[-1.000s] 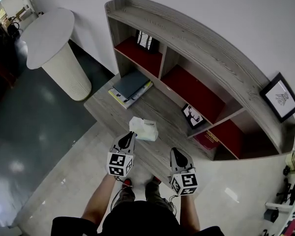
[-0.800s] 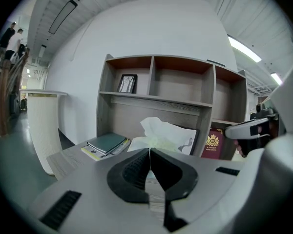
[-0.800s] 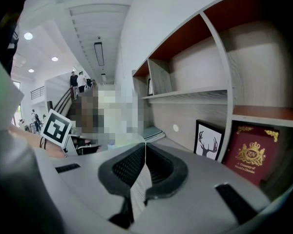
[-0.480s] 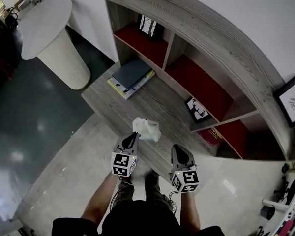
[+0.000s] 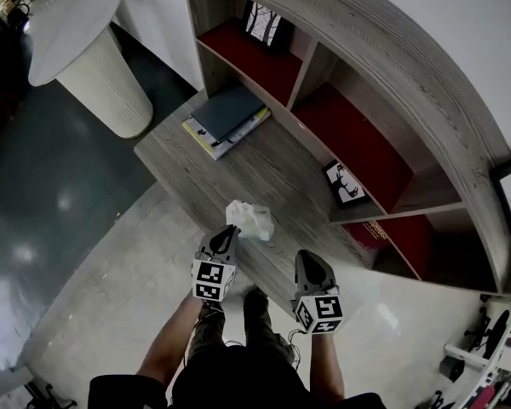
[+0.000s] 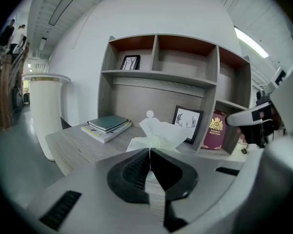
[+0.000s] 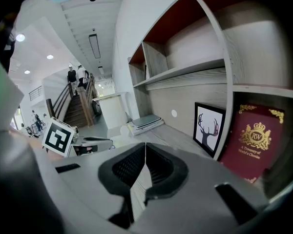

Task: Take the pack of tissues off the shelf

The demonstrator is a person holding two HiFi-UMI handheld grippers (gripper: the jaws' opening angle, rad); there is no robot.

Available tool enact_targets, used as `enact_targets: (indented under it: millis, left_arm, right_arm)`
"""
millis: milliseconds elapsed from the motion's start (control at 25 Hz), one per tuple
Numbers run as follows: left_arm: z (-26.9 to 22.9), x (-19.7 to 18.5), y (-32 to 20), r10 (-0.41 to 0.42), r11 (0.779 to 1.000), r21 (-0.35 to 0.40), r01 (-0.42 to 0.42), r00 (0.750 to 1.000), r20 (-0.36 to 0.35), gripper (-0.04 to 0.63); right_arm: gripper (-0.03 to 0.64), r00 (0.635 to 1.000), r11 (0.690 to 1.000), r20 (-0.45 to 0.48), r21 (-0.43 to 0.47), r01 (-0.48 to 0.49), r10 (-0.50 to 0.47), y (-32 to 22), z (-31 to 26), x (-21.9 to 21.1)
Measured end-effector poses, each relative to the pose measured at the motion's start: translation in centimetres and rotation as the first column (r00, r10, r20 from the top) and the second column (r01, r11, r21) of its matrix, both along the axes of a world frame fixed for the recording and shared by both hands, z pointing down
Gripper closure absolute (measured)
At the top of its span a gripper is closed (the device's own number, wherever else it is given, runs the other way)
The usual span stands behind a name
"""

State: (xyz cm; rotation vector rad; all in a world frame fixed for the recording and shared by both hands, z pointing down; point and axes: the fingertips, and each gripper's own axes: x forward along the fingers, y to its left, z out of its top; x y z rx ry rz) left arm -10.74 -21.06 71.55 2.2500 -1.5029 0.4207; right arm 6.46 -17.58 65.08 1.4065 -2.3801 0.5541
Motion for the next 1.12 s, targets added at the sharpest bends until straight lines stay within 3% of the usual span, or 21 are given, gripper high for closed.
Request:
enact_targets:
  millis: [400,1120]
  left_arm:
    - [3.4,0.1,1.0,-0.01,0.999,-0.043,0.012,0.999,0.049,0.583]
    - [3.9,0.4,1.3,-0.001,0.998,-0.064,0.007,0.996,0.094,0.58]
  right_arm:
    - [0.588,1.0,1.0,-0.004,-0.022,-0.004,0.004,0.1,0.8,0.6]
    - [0.588,1.0,1.0,-0.001,-0.017,-0.016,0.016,0.3,0.5,0.9]
